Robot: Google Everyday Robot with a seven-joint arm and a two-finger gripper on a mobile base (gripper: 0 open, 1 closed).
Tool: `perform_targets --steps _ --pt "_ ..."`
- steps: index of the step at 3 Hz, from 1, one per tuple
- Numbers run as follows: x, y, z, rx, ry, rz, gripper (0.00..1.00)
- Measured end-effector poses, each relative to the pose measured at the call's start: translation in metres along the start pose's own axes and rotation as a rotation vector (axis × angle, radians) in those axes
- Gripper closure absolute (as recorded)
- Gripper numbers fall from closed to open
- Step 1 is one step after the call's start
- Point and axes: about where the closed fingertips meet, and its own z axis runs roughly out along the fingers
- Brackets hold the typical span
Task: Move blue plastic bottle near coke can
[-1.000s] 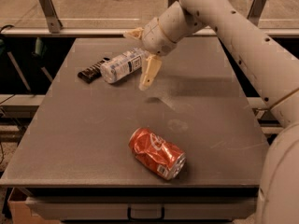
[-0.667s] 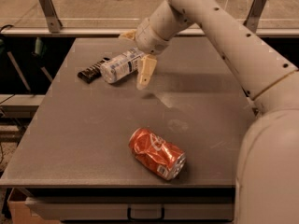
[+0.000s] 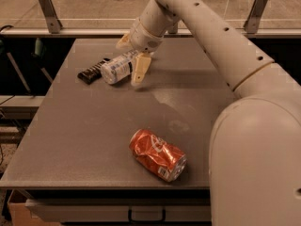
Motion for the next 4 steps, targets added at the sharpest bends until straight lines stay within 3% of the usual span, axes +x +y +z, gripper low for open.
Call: perform_targets --steps 1,2,3,4 --pt "0.001 -0.004 0.002 -0.006 0.015 0.021 0.41" --pt "0.0 -0.01 -0.012 0.022 0.017 0.045 0.65" --pt "-0.004 -0.006 -0.052 0.063 0.034 0.081 0.89" --pt "0.0 0.018 -0.093 0.097 0.069 0.152 1.0"
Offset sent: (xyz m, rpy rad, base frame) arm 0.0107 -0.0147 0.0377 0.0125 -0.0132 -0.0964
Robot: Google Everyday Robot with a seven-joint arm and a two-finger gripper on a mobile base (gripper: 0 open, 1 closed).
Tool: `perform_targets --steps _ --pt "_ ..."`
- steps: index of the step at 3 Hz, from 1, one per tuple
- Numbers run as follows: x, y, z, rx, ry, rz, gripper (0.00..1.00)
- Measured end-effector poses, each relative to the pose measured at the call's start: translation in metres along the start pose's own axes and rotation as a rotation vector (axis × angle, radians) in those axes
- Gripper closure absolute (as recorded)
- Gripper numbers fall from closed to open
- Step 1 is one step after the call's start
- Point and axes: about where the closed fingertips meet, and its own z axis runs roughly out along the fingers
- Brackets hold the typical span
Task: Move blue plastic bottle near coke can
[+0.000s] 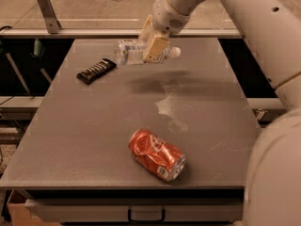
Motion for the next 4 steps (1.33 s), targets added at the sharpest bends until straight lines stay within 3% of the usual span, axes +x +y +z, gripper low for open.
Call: perform_targets --steps 1,2,3,4 --pt "0.029 0.043 -0.036 0.022 0.076 0.12 1.0" --pt "0.064 0.117 -0.051 -0.025 0.169 0.251 1.0" --pt "0.079 0.161 -0.055 -0.068 0.212 0.316 1.0" --pt "0.077 0.187 -0.057 -0.104 0.219 0.342 1.0"
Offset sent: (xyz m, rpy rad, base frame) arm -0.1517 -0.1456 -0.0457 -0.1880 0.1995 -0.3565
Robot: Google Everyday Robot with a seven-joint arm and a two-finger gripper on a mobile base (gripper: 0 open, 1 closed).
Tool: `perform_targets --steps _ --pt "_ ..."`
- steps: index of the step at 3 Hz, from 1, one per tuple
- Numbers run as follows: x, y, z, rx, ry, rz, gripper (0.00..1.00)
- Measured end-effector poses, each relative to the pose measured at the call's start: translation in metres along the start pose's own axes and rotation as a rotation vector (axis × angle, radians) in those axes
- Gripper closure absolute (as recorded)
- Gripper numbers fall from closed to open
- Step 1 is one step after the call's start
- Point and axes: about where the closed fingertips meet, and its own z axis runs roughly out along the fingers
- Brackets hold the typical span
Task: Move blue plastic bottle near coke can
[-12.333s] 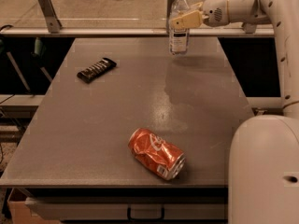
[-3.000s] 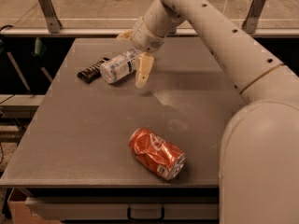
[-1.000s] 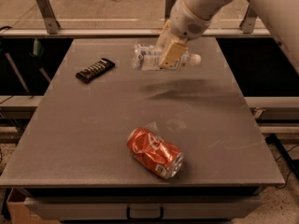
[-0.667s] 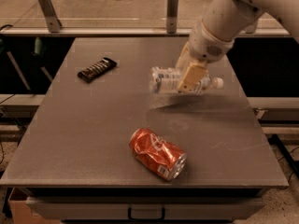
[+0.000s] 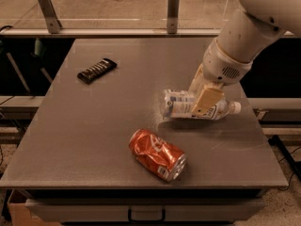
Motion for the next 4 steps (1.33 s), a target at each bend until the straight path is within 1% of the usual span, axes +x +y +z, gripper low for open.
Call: perform_targets --steps 1,2,3,4 --pt "0.002 0.019 0.005 -0.038 0.0 0.016 0.83" --pt "0.003 0.032 0.01 -0.067 -0.002 0.028 0.59" --pt "0.004 0.04 0.013 -0.082 -0.002 0.037 0.35" --pt "0.005 0.042 0.015 -0.09 -0.002 0.04 0.13"
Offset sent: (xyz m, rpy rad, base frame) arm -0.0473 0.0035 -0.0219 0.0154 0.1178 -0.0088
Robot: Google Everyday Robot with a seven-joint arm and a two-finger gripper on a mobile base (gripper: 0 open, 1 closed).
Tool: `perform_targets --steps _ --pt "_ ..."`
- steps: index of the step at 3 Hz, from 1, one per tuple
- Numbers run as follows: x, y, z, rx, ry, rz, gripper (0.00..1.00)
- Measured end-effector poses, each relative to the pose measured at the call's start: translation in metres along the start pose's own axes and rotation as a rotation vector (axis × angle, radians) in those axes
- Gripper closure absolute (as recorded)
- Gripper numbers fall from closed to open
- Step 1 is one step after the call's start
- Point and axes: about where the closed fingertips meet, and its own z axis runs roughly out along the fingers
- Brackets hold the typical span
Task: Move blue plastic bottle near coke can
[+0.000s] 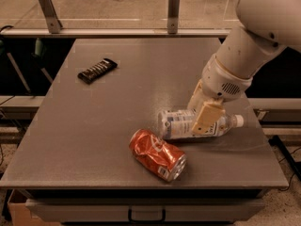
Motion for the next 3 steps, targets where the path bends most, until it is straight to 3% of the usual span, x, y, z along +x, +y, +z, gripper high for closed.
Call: perform_targets --steps 1,2,3 --pt "0.001 -0.004 -0.005 0.018 -0.005 0.005 0.0" --pt "-0.005 -0.026 -0.037 0.114 -0.078 0.015 0.0" --pt "-0.017 -0.058 -0.107 0.292 -0.241 0.025 0.0"
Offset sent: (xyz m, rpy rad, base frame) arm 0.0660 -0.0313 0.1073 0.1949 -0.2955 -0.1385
